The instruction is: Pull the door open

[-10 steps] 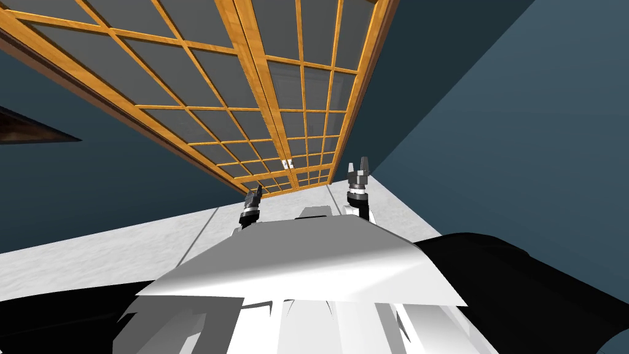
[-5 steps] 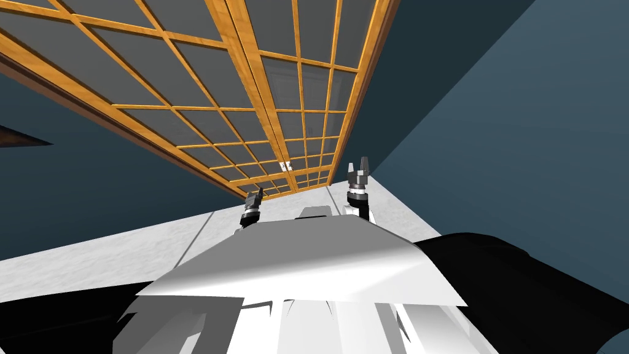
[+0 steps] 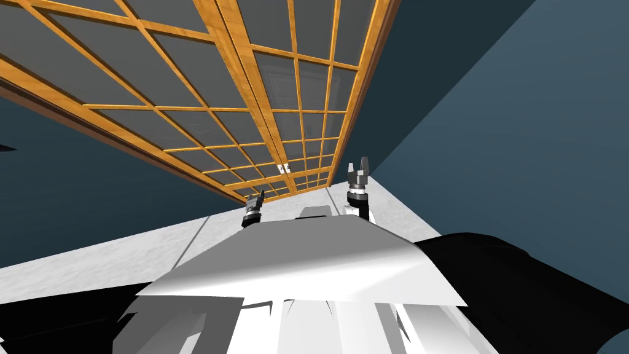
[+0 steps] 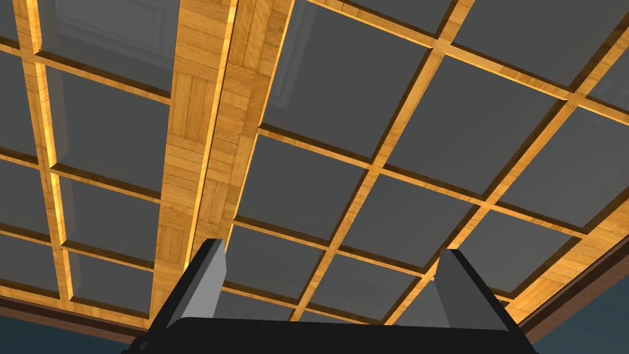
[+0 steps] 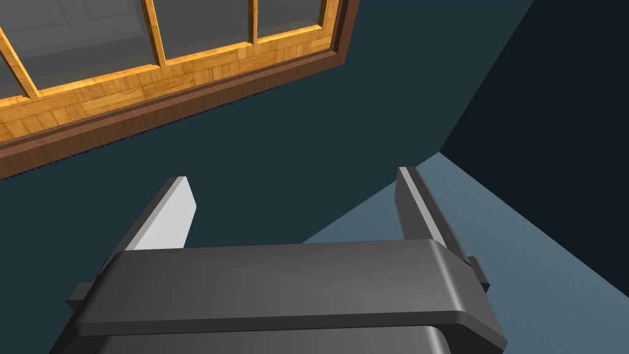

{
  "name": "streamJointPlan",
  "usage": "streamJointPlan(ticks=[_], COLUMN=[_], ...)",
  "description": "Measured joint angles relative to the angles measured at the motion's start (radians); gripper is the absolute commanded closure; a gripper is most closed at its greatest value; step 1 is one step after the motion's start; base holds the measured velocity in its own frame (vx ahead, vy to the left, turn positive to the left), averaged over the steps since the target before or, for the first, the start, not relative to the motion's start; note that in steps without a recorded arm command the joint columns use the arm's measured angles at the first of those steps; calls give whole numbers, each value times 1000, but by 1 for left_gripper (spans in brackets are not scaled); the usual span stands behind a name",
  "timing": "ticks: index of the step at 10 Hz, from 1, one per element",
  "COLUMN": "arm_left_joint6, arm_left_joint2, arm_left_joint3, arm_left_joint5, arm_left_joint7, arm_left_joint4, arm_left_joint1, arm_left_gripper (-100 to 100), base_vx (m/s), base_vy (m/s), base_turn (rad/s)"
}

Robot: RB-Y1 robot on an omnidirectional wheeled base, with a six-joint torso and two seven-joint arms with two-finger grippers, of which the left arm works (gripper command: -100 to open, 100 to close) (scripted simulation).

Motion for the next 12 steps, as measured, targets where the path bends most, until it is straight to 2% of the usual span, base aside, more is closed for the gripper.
streamJointPlan(ticks=[5, 11, 12], arm_left_joint6=[-28, -64, -75], arm_left_joint2=[-12, -35, -40], arm_left_joint3=[31, 65, 74], arm_left_joint5=[-22, -46, -51], arm_left_joint7=[-89, -194, -217], arm_left_joint4=[79, 177, 205], arm_left_joint1=[-18, -47, -57], arm_left_gripper=[-100, -100, -100], base_vx=[100, 106, 131], base_vy=[-5, 1, 12], base_turn=[-28, -29, -36])
